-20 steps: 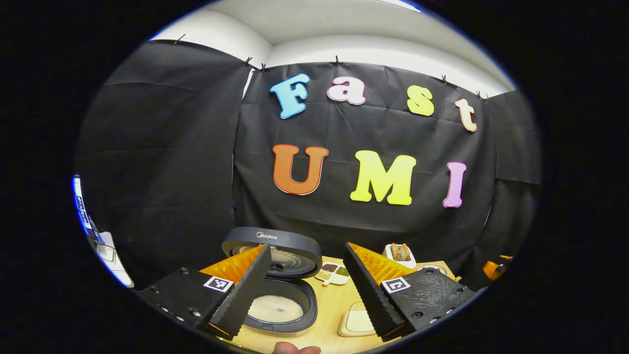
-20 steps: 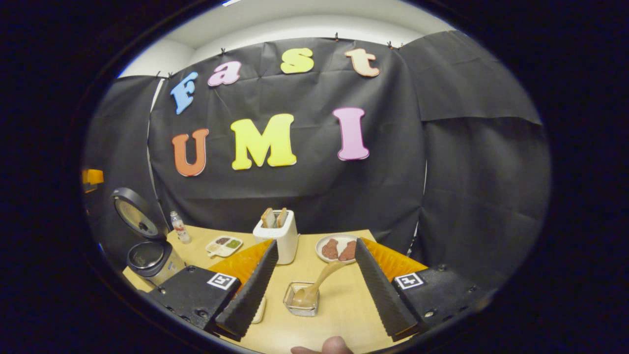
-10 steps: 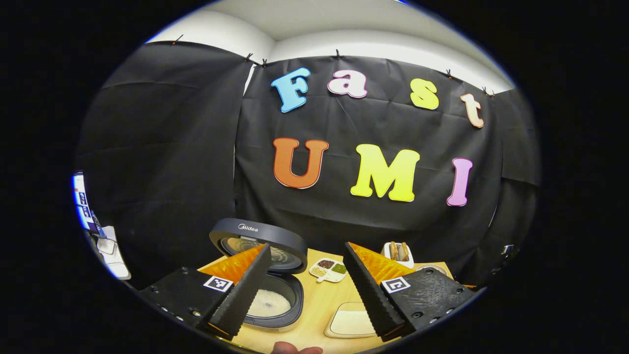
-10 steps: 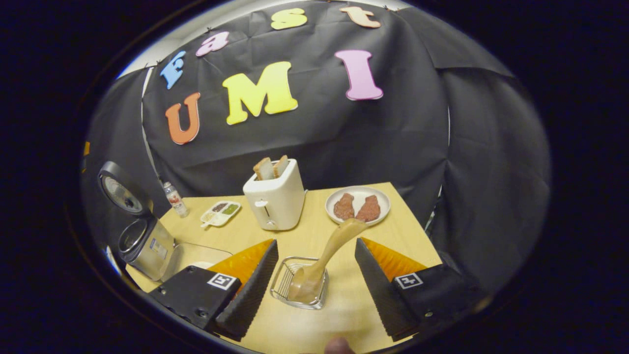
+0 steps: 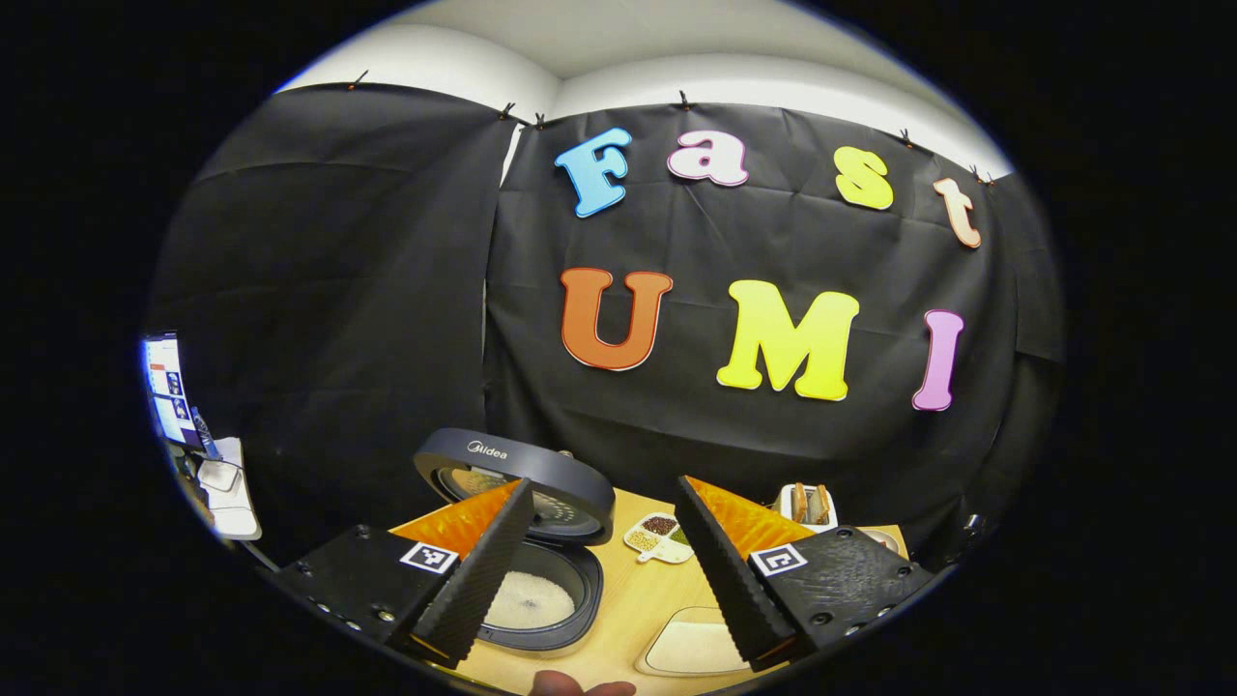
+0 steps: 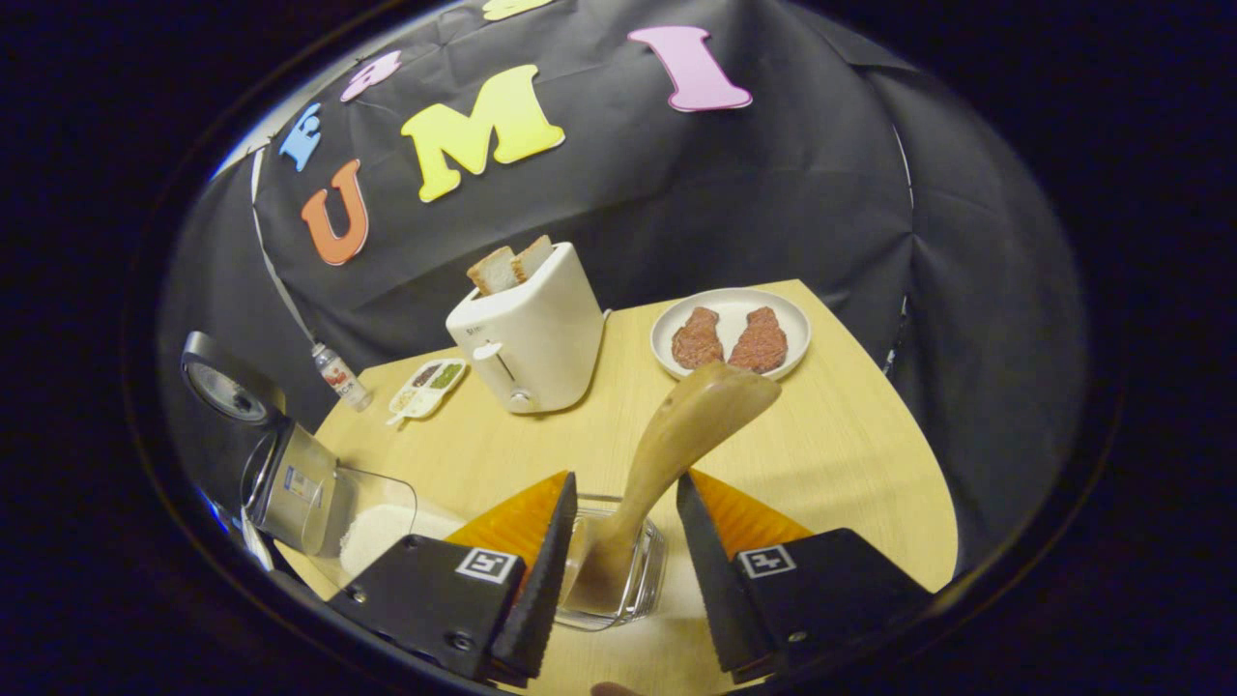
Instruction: Close the left gripper, press the button to open the rice cooker; take a wooden spoon from the chopstick holder with the right hand, scoop a spoonful of rice and pour it into the rice cooker, then put the wooden spoon back into the chopstick holder.
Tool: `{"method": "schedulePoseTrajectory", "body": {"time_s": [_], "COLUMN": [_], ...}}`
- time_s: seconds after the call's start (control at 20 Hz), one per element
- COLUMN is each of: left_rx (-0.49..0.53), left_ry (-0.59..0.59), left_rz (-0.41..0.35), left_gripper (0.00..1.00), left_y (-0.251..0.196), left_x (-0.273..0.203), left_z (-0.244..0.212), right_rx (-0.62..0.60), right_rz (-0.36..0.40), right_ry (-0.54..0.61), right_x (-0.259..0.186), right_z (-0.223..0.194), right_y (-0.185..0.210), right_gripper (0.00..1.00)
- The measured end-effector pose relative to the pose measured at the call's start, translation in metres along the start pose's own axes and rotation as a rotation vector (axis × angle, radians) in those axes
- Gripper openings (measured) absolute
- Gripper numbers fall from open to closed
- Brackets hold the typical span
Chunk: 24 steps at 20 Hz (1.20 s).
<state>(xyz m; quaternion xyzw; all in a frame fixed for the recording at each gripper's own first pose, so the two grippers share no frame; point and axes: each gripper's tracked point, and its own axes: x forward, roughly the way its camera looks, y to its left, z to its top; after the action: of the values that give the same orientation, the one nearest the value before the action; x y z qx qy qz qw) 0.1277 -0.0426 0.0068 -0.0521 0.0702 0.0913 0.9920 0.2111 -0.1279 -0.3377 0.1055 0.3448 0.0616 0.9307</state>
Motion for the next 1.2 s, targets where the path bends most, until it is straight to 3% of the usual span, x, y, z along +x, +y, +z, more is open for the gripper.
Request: {"method": "schedulePoseTrajectory", "body": {"time_s": [0.1,0.2,0.45,0.85,1.2], "left_rx": [0.004,0.012,0.012,0.091,0.152], "left_ry": [-0.006,-0.008,-0.016,-0.042,-0.076], "left_rz": [0.005,0.003,-0.038,-0.126,-0.254], "left_gripper": [0.95,0.95,0.95,0.94,0.95], "left_y": [0.004,0.009,0.021,0.058,0.079], "left_x": [-0.001,-0.003,-0.004,-0.016,-0.021], "left_z": [0.001,0.000,0.007,0.002,-0.005], "right_rx": [-0.002,-0.005,0.032,0.081,0.033], "right_rz": [-0.009,-0.016,-0.027,-0.098,-0.025], "right_ry": [-0.006,-0.012,-0.008,-0.141,-0.215], "right_x": [-0.003,-0.005,-0.023,-0.090,-0.130], "right_z": [0.003,0.005,0.004,0.051,0.061], "right_y": [-0.001,0.000,0.017,0.052,0.169], "right_gripper": [0.53,0.29,0.13,0.10,0.09]}}
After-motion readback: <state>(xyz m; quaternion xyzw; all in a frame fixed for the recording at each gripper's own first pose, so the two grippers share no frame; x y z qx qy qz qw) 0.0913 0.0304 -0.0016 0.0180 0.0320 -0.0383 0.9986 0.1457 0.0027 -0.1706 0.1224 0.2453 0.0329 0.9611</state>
